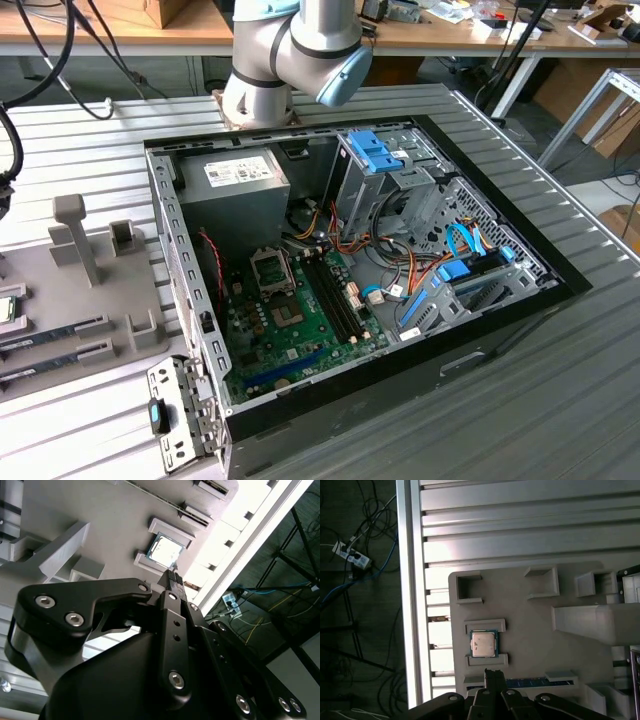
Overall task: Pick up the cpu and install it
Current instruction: 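Reach for the cpu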
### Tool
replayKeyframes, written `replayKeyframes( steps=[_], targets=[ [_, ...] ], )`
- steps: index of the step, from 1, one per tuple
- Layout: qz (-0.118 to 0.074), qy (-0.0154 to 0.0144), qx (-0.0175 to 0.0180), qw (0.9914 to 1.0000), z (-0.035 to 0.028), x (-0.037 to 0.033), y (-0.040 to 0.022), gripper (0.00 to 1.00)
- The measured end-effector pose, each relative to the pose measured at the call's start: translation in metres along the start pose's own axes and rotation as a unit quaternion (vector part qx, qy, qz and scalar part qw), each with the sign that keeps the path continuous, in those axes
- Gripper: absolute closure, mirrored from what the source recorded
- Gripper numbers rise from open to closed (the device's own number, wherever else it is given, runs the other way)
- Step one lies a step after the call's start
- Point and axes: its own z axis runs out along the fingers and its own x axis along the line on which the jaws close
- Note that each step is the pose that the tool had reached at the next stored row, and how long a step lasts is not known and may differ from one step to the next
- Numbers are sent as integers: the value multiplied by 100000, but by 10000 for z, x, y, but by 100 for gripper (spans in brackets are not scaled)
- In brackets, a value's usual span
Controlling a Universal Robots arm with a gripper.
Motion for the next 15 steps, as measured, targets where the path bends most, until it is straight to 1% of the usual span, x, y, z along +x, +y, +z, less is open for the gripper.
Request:
replayKeyframes(
  steps=[2,15],
  targets=[
    [1,1,0,100000,15,0,-1,89],
    [-2,-1,-1,100000,35,-1,-1,89]
  ],
)
